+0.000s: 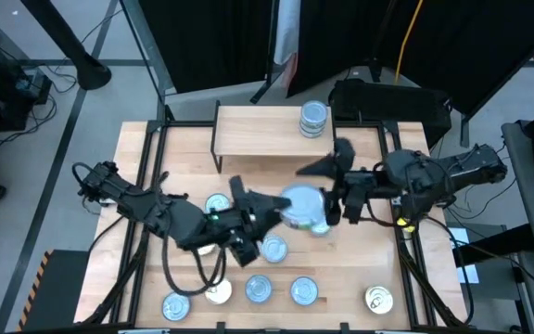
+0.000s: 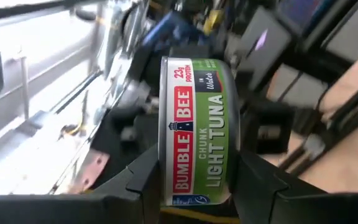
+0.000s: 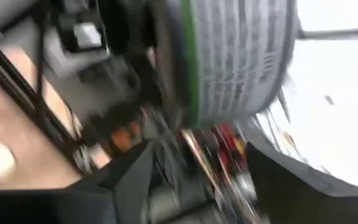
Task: Stack canned seafood by type on shelf
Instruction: Stack the green tuna can on top of the other green tuna cans on the shelf
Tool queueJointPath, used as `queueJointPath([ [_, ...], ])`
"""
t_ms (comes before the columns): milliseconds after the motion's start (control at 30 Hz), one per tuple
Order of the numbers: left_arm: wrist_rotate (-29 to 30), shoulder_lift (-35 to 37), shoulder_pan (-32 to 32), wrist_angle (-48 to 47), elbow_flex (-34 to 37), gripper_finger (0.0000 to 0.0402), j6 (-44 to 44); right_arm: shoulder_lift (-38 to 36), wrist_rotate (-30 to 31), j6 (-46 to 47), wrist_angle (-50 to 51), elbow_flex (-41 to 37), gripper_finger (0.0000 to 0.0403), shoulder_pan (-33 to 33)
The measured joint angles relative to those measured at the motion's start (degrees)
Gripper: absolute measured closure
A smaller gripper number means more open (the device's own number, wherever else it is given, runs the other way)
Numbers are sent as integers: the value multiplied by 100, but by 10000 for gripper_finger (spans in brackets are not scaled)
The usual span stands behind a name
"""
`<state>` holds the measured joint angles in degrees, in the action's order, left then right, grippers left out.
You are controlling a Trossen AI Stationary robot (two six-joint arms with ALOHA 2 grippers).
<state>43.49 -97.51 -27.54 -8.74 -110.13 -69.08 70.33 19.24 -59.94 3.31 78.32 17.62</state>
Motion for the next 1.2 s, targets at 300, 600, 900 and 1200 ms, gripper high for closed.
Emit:
queueJointPath([
  [300, -698, 303, 811, -1347, -4, 254, 1136, -189, 1101, -413, 573, -4, 99, 456],
  [600, -1063, 231, 1248, -1814, -2, 254, 1478, -137, 1563, -671, 542, -4, 104, 483],
  [900, -1194, 227, 1254, -1843, -2, 254, 1454, -132, 1662, -235, 750, -4, 198, 376],
  [1200, -1192, 221, 1236, -1905, -2, 251, 1593, -132, 1642, 252, 1126, 0, 286, 376],
])
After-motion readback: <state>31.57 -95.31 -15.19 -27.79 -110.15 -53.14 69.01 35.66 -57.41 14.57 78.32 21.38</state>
